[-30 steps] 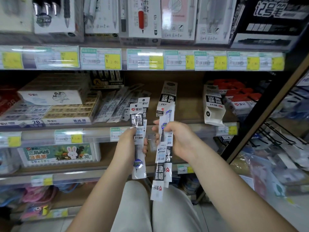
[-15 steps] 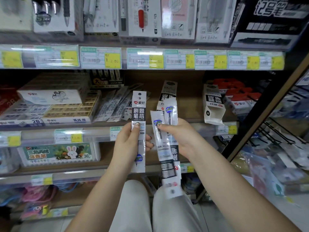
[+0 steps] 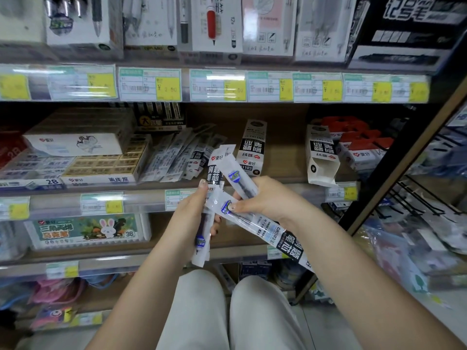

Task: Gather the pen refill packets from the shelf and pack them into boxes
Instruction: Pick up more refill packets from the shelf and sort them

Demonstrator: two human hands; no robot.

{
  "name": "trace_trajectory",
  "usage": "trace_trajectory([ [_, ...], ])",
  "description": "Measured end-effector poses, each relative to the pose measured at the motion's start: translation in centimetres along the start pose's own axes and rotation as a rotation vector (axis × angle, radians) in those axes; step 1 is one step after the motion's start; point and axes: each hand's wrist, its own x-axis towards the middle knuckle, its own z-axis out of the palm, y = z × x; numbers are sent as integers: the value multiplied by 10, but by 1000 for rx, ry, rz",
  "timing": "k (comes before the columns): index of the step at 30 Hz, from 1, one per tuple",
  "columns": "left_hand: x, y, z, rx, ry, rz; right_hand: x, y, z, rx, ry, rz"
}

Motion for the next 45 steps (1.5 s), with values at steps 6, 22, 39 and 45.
trace_trajectory([
  [6, -2, -5, -6, 31, -139, 77, 0, -3, -5, -56, 1, -6],
  [22, 5, -2, -17, -399, 468, 244, -2, -3, 3, -358, 819, -598],
  [39, -10, -17, 8, -91, 124, 49, 9, 8, 15, 537, 586, -35],
  [45, -6, -17, 4, -210, 182, -25, 5, 13, 3, 446, 452, -62],
])
